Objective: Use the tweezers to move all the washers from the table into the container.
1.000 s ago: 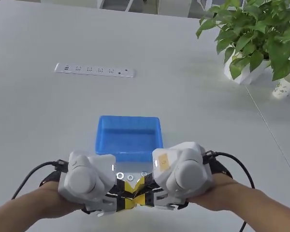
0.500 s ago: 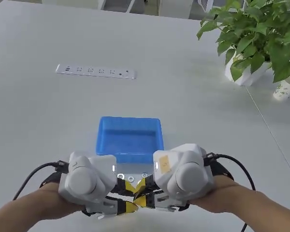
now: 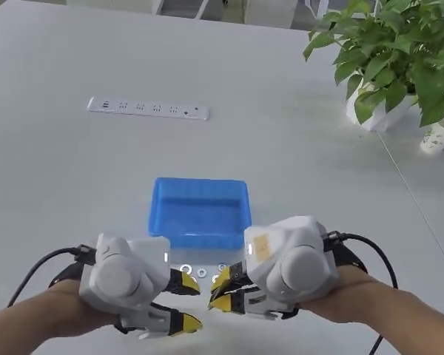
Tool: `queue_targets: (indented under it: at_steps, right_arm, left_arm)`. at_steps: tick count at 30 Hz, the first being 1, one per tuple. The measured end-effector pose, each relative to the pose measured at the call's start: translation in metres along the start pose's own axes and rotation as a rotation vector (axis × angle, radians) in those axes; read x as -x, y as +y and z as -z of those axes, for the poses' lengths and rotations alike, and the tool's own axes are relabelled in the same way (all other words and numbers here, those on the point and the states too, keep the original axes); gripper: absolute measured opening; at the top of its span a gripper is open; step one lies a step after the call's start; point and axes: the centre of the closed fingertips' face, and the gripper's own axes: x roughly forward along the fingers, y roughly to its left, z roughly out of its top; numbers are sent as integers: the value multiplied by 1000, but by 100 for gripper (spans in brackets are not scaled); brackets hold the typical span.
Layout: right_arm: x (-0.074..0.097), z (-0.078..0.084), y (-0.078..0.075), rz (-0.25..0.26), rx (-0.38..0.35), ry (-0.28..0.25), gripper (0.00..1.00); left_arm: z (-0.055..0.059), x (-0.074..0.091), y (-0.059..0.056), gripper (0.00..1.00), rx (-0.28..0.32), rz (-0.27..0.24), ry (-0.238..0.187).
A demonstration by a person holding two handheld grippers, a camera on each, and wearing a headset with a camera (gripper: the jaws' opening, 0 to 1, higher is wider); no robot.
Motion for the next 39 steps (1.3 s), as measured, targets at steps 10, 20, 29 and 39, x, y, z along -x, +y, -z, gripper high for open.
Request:
queue_targets:
  at_steps: [10, 20, 29, 39]
  right_arm:
    - [7, 4, -12, 28, 7, 9, 9]
    - [11, 10, -26, 54, 3, 16, 9]
    - [11, 14, -35, 62, 7, 18, 9]
    - [6, 15, -39, 54, 15, 22, 9]
  left_arm:
    - [-2, 26, 9, 35, 68, -79, -40]
    - [2, 50, 19, 47, 126, -141, -72]
    - [1, 68, 25, 60, 157, -181, -97]
    - [1, 91, 30, 73, 176, -215, -118]
